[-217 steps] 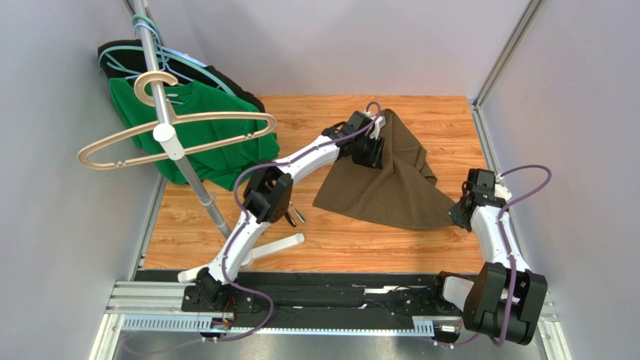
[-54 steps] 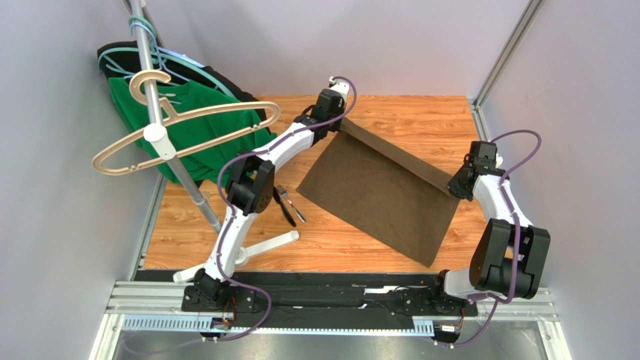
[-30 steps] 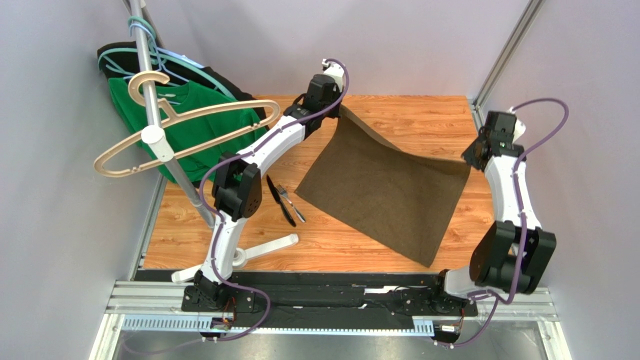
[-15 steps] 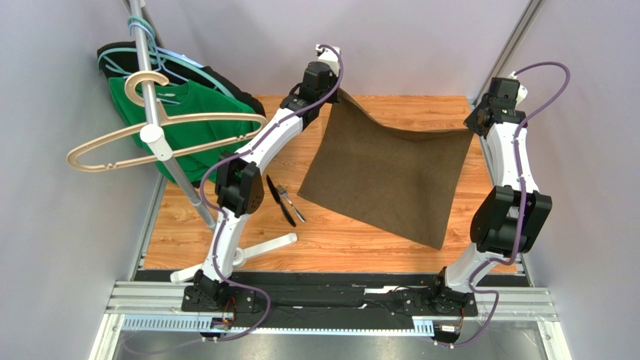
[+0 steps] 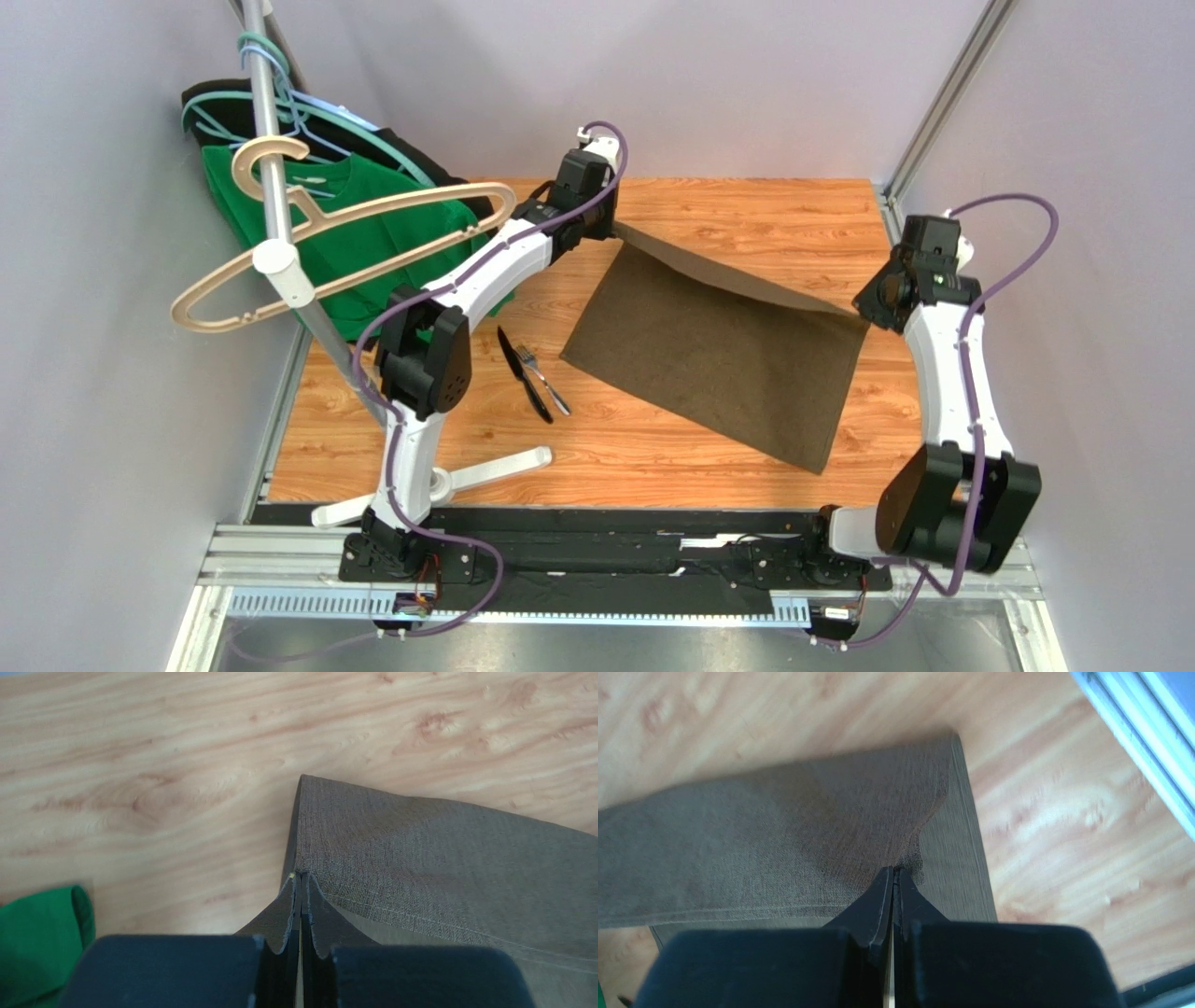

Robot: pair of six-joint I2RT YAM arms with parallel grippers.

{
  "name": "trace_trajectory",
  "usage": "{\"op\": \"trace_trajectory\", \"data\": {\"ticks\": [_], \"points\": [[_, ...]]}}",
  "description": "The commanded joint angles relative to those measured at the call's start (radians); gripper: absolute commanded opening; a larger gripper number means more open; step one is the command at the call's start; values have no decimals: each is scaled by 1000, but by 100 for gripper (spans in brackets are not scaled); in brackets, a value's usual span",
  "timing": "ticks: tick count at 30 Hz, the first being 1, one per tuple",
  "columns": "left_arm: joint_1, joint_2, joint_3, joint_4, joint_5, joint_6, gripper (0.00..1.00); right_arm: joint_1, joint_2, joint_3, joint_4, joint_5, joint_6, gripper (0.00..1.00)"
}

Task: Fold the napkin into a case and place the utensils inside
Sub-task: Fold and flatten the napkin at the center of the board.

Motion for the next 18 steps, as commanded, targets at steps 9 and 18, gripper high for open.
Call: {"op": "trace_trajectory", "data": {"ticks": [9,18], "points": [[10,-238,-172,-203,45,-79,0,42,-242,-247,-168,-23,25,0],[8,-215,-235,-271,140,-78,0,43,-236,-361,-173,-40,8,0]]}}
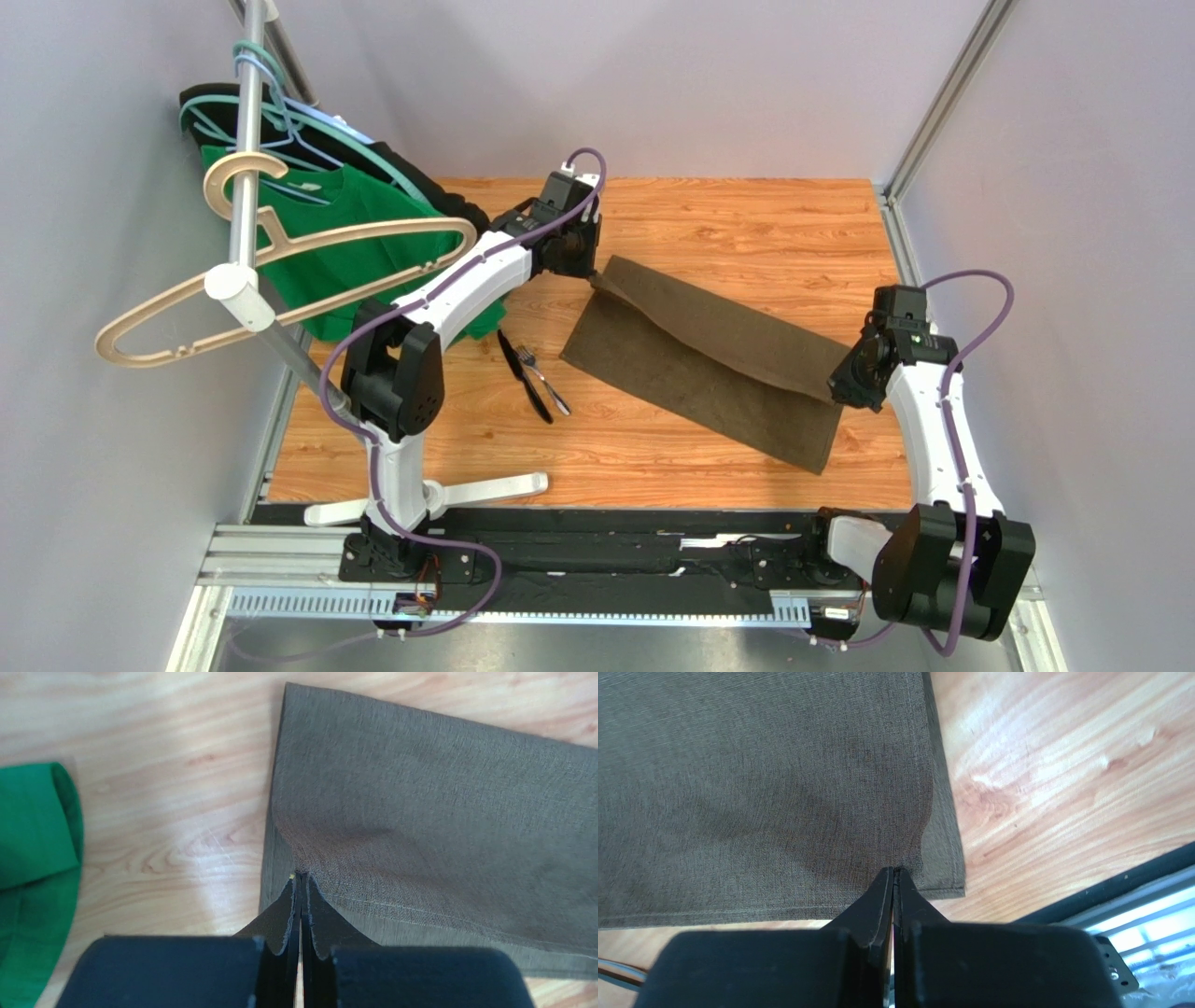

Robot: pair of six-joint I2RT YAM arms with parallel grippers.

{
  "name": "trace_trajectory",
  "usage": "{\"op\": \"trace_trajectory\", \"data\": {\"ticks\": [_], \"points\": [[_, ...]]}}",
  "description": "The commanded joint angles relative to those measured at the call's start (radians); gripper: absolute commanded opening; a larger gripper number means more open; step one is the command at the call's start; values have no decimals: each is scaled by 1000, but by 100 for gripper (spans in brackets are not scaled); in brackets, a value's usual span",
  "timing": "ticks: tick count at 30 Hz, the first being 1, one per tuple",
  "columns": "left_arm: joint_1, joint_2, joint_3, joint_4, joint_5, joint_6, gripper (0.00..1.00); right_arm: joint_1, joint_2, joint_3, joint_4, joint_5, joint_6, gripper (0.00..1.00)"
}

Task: Fold the napkin into a case and place the utensils inside
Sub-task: Fold and flatten the napkin at the center of the board.

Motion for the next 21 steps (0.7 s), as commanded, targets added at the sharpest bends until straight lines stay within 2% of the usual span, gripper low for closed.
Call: {"op": "trace_trajectory", "data": {"ticks": [1,13,21], "points": [[7,-10,-17,-45,52,-10,0,2,7,-21,-14,-14,-3,0],[7,36,-28,-155,102,-8,0,3,102,-35,-103,-95,26,0],[5,64,-24,-207,98,-2,0,3,127,-59,-127,-21,87,0]]}}
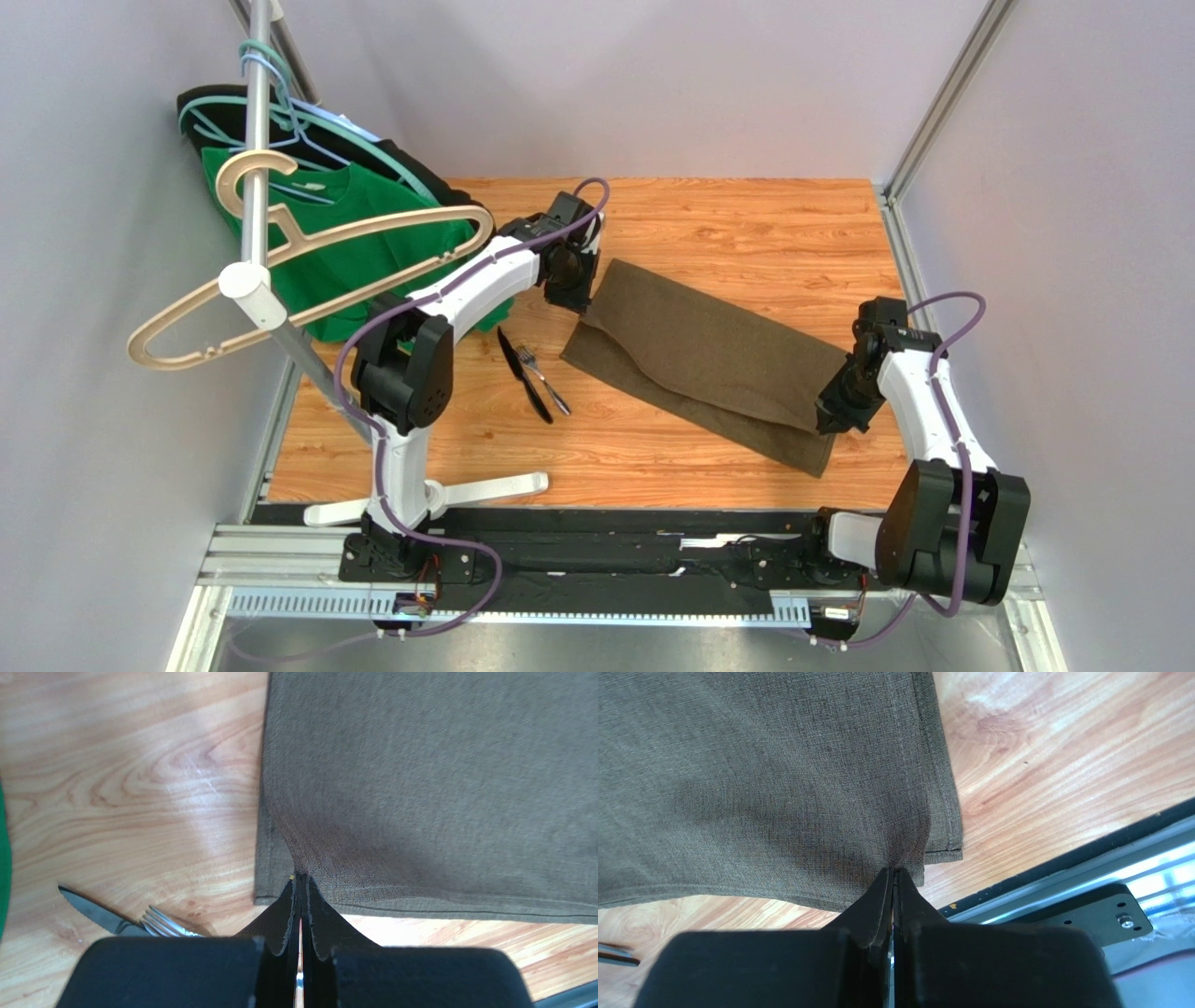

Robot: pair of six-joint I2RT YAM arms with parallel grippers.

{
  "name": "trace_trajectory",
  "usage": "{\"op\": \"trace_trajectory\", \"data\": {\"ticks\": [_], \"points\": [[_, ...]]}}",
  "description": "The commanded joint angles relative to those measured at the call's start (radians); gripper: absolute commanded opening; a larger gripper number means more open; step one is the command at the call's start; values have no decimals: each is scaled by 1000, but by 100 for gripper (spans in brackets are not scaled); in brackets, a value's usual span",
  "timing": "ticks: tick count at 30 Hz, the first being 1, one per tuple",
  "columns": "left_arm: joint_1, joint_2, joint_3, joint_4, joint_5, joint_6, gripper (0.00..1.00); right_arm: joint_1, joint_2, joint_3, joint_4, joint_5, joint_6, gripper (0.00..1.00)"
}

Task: Fold the napkin into a case and place the utensils inside
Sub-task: Fold and flatten the napkin at the center of the board.

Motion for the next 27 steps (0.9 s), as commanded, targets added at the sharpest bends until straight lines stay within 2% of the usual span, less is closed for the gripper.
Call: {"op": "trace_trajectory", "data": {"ticks": [1,6,8,11,20,27], "points": [[5,14,4,-47,11,-2,0,3,16,-7,-28,58,47,0],[5,22,-16,-58,-1,0,0,1,43,-27,-23,64,61,0],[5,13,-19,-54,-3,-2,0,3,48,4,-50,118,63,0],[5,-18,-14,-49,3,-3,0,1,2,25,-72,142,73,0],[5,-44,-13,-107,18,18,0,3,-39,32,-187,92,84,0],[5,-32,-39,-122,-9,53,0,18,8,-11,-172,75,86,0]]}}
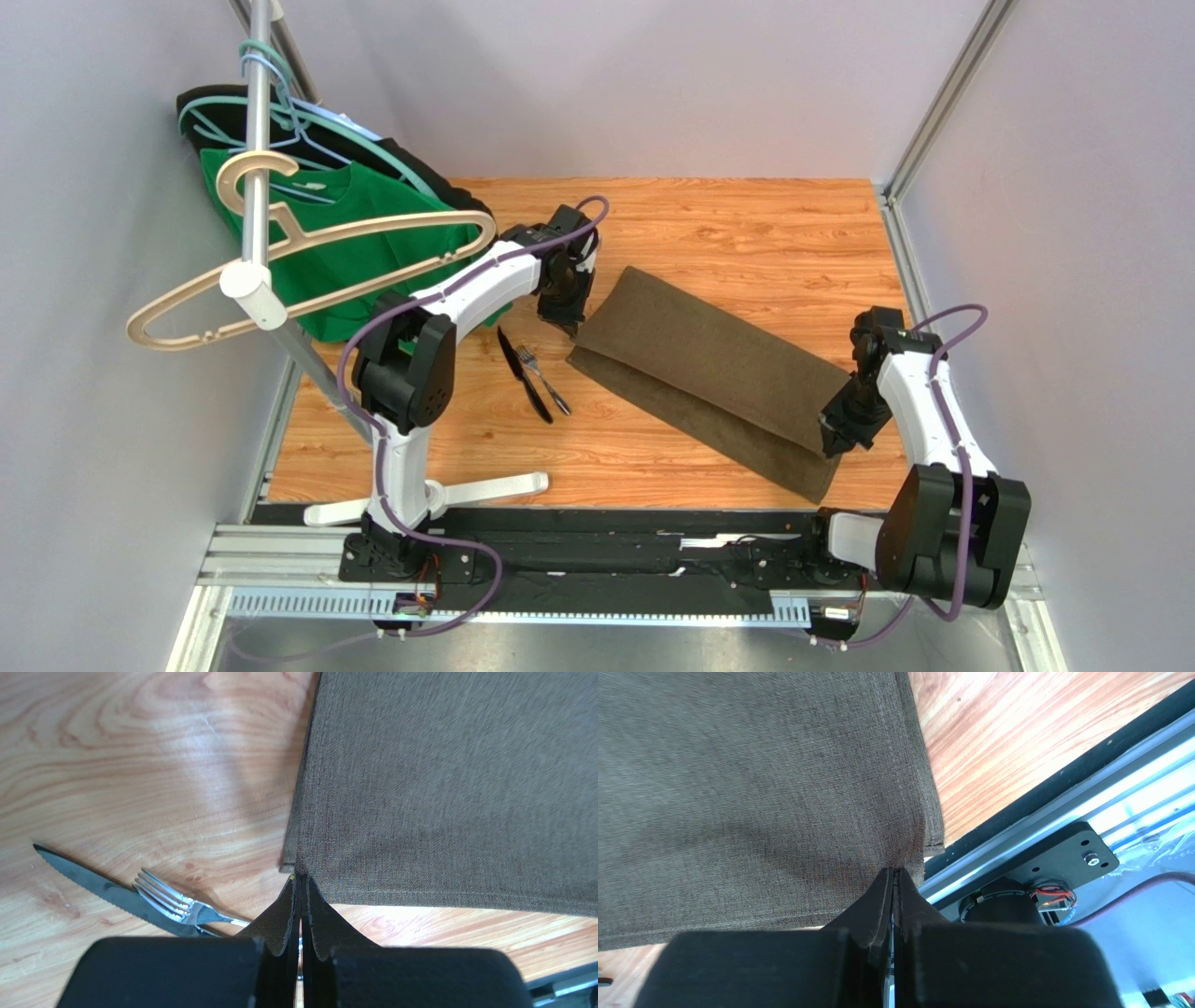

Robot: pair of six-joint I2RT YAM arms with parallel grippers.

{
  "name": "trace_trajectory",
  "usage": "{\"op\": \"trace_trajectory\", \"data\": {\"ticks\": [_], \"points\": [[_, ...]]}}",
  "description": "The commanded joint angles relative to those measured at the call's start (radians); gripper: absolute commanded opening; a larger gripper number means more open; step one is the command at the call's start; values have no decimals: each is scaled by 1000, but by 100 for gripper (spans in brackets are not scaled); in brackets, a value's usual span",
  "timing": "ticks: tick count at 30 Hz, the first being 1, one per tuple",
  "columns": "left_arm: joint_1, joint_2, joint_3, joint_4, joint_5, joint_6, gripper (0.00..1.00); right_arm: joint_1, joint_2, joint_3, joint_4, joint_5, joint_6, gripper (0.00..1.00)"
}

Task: Fold the napkin into a case and place the utensils inside
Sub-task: Fold and flatten the napkin at the center of the board.

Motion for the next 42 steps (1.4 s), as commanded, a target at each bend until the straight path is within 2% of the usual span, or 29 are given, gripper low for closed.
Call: {"op": "trace_trajectory", "data": {"ticks": [1,7,14,19,25,30,34,42], "points": [[5,-28,10,-55,-15,47,0,22,43,-14,-5,-20,14,0],[5,31,37,-57,-1,28,0,33,159,-39,109,-66,77,0],[2,94,61,-29,9,-13,0,33,351,-8,377,-34,197,0],[2,138,98,-10,-41,-42,0,36,492,104,512,-10,131,0],[5,154,149,-2,-139,-62,0,59,638,321,497,-16,12,0],[7,109,161,-3,-150,-48,0,74,555,376,362,82,-21,0],[8,97,164,-8,-140,-44,0,76,413,331,283,122,-33,0],[10,45,124,-16,-143,-31,0,76,264,262,213,158,-61,0]]}}
